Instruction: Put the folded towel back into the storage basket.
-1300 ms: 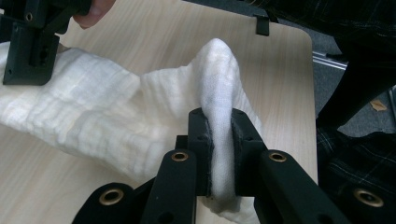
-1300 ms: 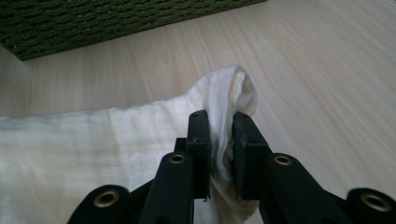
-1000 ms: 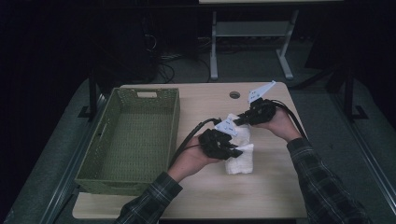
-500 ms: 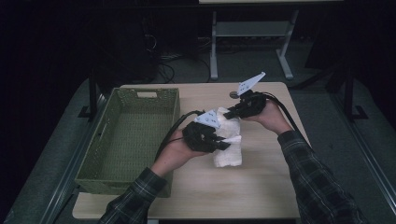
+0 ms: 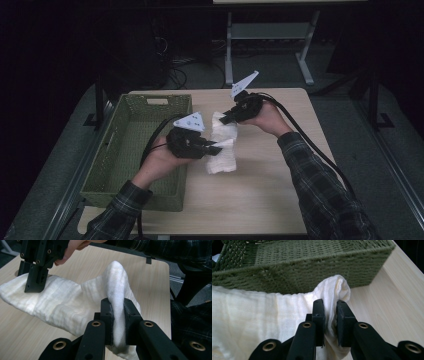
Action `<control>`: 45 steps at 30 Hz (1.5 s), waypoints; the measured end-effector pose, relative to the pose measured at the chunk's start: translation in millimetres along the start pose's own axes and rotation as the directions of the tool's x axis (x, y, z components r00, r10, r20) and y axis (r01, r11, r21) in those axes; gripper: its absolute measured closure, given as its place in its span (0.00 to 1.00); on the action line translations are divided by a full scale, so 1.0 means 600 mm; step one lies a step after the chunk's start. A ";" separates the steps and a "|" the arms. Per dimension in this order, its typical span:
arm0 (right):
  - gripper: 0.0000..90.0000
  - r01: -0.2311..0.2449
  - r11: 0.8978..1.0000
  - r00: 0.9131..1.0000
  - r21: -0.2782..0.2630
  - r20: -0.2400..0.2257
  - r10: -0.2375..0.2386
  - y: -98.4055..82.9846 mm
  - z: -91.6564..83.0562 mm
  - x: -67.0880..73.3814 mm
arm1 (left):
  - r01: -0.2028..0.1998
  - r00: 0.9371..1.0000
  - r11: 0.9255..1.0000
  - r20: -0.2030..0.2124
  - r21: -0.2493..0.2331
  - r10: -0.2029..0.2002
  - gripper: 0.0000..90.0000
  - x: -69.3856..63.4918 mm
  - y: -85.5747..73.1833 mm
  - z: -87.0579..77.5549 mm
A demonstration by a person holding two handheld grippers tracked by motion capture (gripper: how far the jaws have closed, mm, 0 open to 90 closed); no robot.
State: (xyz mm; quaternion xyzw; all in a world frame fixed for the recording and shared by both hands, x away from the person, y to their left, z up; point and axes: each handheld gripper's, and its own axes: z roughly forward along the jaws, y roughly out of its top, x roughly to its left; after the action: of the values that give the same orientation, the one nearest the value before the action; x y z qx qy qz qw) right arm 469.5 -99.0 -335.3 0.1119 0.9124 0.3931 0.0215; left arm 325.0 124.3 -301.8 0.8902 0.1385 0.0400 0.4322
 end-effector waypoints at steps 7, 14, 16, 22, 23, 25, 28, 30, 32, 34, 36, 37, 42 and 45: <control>0.87 0.040 0.999 0.999 -0.006 -0.011 -0.040 0.043 0.028 0.006 | 0.016 1.000 1.000 -0.024 -0.009 -0.016 0.89 0.008 -0.022 -0.042; 0.87 0.063 0.998 0.998 -0.012 -0.005 -0.063 0.083 0.053 0.013 | 0.034 0.998 0.999 -0.055 0.001 -0.034 0.89 0.014 -0.045 -0.075; 0.87 0.069 0.998 0.998 -0.014 -0.006 -0.069 0.092 0.060 0.015 | 0.038 0.997 0.999 -0.061 0.001 -0.037 0.89 0.015 -0.051 -0.083; 0.87 0.089 0.996 0.996 -0.021 -0.005 -0.089 0.120 0.081 0.023 | 0.051 0.995 0.999 -0.085 0.014 -0.049 0.89 0.021 -0.066 -0.106; 0.88 0.089 0.996 0.996 -0.026 -0.004 -0.090 0.123 0.084 0.024 | 0.053 0.995 0.998 -0.090 0.015 -0.051 0.89 0.021 -0.069 -0.112; 0.87 0.092 0.995 0.996 -0.026 -0.013 -0.093 0.130 0.093 0.024 | 0.059 0.993 0.998 -0.099 0.015 -0.057 0.89 0.022 -0.074 -0.120; 0.87 0.093 0.995 0.996 -0.035 -0.012 -0.093 0.139 0.105 0.027 | 0.063 0.992 0.998 -0.110 0.017 -0.061 0.89 0.025 -0.084 -0.132; 0.88 0.095 0.995 0.995 -0.033 -0.016 -0.096 0.144 0.111 0.027 | 0.069 0.991 0.997 -0.115 0.019 -0.066 0.89 0.027 -0.089 -0.139; 0.88 0.095 0.995 0.995 -0.041 -0.016 -0.096 0.150 0.120 0.028 | 0.074 0.990 0.997 -0.121 0.022 -0.071 0.89 0.031 -0.096 -0.147; 0.88 0.092 0.994 0.996 -0.053 -0.013 -0.093 0.154 0.127 0.029 | 0.080 0.989 0.996 -0.127 0.027 -0.076 0.89 0.033 -0.101 -0.153; 0.88 0.089 0.995 0.996 -0.050 -0.019 -0.090 0.158 0.136 0.029 | 0.084 0.988 0.996 -0.133 0.032 -0.079 0.89 0.036 -0.106 -0.160; 0.87 0.093 0.995 0.995 -0.046 -0.018 -0.094 0.161 0.140 0.029 | 0.089 0.987 0.996 -0.135 0.029 -0.085 0.89 0.036 -0.109 -0.163; 0.88 0.088 0.994 0.996 -0.064 -0.022 -0.089 0.171 0.161 0.031 | 0.104 0.984 0.994 -0.152 0.035 -0.097 0.89 0.041 -0.125 -0.178; 0.88 0.098 0.993 0.995 -0.058 -0.025 -0.100 0.177 0.175 0.036 | 0.102 0.984 0.994 -0.152 0.041 -0.095 0.89 0.042 -0.134 -0.183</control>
State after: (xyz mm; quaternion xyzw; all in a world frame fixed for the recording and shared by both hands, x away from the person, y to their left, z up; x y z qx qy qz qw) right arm 481.5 51.4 -329.6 0.0604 0.9056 0.4187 0.0315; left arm 311.3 262.3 -297.2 0.8871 0.2154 0.0818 0.4000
